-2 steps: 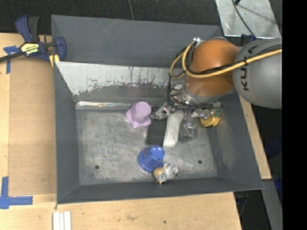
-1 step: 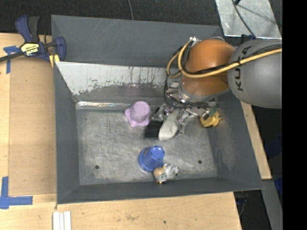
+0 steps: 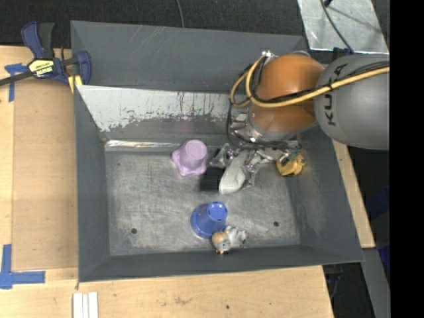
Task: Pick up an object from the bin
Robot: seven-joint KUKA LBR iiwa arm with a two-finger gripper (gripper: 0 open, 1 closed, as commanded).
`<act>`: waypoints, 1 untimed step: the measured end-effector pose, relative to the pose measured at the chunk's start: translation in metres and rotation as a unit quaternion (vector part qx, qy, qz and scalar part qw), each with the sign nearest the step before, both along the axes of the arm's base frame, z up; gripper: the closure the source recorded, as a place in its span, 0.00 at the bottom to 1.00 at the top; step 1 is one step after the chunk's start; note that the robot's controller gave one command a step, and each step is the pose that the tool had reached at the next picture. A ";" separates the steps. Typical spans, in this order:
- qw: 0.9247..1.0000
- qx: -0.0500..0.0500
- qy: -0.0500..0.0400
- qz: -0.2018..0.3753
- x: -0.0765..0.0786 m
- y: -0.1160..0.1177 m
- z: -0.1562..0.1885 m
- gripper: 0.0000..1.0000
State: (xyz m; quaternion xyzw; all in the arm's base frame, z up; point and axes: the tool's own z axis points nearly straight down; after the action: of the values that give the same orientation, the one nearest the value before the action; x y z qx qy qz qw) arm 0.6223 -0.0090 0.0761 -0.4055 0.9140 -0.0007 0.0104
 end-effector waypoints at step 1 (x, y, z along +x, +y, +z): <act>1.000 0.000 0.002 0.000 0.000 0.000 0.003 1.00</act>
Offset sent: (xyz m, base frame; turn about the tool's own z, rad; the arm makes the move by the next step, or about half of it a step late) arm -0.0001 0.0000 0.0585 0.0001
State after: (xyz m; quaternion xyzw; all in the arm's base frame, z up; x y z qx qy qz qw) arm 0.6220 -0.0088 0.0791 -0.4054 0.9141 -0.0003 0.0086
